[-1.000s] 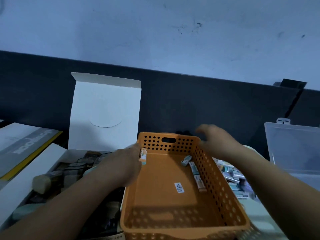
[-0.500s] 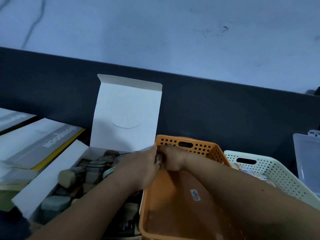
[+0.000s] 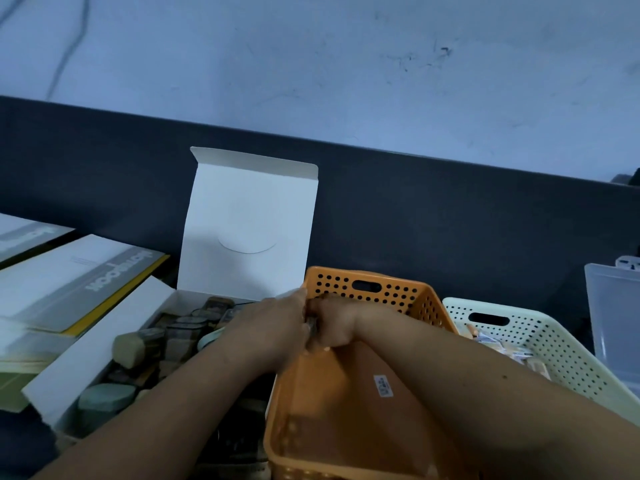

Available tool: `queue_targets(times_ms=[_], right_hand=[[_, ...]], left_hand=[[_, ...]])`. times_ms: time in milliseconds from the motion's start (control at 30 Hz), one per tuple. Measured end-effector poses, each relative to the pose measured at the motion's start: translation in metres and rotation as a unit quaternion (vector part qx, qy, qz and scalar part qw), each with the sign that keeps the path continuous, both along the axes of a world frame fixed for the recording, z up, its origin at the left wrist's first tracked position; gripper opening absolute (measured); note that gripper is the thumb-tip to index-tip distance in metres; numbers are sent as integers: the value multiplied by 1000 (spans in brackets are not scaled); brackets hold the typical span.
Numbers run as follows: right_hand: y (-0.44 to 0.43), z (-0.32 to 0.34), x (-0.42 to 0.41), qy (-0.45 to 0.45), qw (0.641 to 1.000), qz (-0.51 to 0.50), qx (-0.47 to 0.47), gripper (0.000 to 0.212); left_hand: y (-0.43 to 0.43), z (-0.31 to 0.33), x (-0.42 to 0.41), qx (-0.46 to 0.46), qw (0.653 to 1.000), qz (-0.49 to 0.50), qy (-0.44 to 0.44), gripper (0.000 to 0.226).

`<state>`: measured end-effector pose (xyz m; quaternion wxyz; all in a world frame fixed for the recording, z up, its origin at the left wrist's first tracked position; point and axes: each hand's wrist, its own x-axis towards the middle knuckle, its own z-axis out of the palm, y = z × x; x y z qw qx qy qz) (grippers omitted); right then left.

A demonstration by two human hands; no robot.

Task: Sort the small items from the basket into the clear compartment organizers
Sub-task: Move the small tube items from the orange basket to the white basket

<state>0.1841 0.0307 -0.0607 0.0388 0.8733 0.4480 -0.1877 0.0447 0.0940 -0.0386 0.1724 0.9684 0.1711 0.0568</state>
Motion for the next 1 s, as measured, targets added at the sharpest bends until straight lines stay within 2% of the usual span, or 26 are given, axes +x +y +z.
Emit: queue_targets(times_ms=[200, 300, 433, 533, 600, 667, 833, 1000], right_hand=[[-34, 36, -10, -13, 999, 42, -14, 60], [-75, 69, 1, -14, 996, 1, 87, 51], [-145, 98, 27, -21, 977, -96, 188, 51], [-189, 95, 46, -38, 968, -162, 186, 59], [-210, 84, 55, -47, 964, -193, 175, 71], [-225, 75, 59, -57, 963, -201, 168, 78], [-247, 60, 54, -59, 964, -185, 183, 69], [-254, 49, 53, -47, 963, -169, 204, 64]], left_hand=[[-5, 8, -1, -13, 1000, -21, 5, 29], [-9, 12, -1, 7, 999, -17, 36, 35], [-16, 21, 15, 117, 992, 23, 48, 45], [-41, 38, 31, 41, 999, -23, 7, 41], [-65, 43, 45, -30, 997, -56, 53, 55], [-87, 39, 62, -17, 990, -85, 112, 72], [-126, 21, 101, -24, 967, -161, 198, 78], [-128, 2, 125, -88, 964, -119, 220, 72]])
